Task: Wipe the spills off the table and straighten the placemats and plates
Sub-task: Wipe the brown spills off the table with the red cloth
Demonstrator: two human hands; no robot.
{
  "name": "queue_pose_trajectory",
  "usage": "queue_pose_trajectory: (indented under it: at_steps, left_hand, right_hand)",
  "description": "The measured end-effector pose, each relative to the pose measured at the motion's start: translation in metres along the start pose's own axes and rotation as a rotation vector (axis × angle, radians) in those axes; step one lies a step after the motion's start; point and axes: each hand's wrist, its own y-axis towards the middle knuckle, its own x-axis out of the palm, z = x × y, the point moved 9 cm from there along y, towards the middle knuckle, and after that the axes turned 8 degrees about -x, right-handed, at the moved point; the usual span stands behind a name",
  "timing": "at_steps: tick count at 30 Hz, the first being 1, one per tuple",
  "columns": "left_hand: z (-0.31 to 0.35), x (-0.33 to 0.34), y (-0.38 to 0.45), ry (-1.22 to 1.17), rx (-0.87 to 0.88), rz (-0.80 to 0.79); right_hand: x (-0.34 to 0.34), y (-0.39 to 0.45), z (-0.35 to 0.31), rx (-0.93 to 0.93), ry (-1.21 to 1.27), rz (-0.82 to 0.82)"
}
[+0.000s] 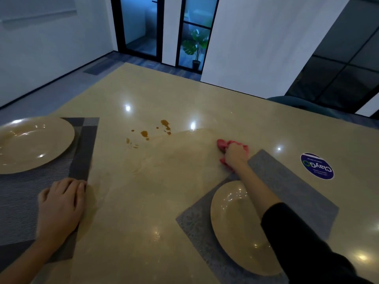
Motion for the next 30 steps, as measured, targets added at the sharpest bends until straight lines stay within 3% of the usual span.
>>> queue_pose_trajectory:
  at_steps: [5,8,12,16,18,20,22,24,30]
  left_hand:
    - [-0.018,0.016,0.004,-0.03,-0.04,-0.063]
    - [-0.012,0.011,0.004,-0.025,-0.016,-0.035]
    - [0.0,0.0,0.002,-0.034,-0.013,0.009]
    - [-0.004,0.002,0.003,-0.034,-0.006,0.046]
    - [-0.002,0.0,0.003,-0.042,0.008,0.064]
    - [0.0,-0.001,0.004,-0.048,0.015,0.066]
    - [0.002,-0.002,0.004,-0.062,0.02,0.078]
    - [0.004,-0.002,0.003,-0.06,0.022,0.089]
    - [0.002,-0.001,0.0,-0.047,0.032,0.091]
  right_hand:
    - [0.033,-0.036,-0.09,-0.248,0.0,-0.06]
    - [0.05,-0.06,-0.096,-0.36,-0.11,-0.079]
    - [0.02,-0.028,-0.028,-0.193,-0.116,-0.07]
    - [-0.026,0.023,0.019,-0.009,0.335,0.065]
    - [-0.039,0.045,0.04,0.094,0.317,0.167]
    - [-0.029,0.058,0.052,0.121,0.147,0.118]
    - [-0.006,0.065,0.046,0.022,-0.077,0.003]
    - [0.007,0.071,0.021,-0.107,-0.149,-0.011]
    - [0.044,0.037,-0.092,-0.501,-0.053,-0.019]
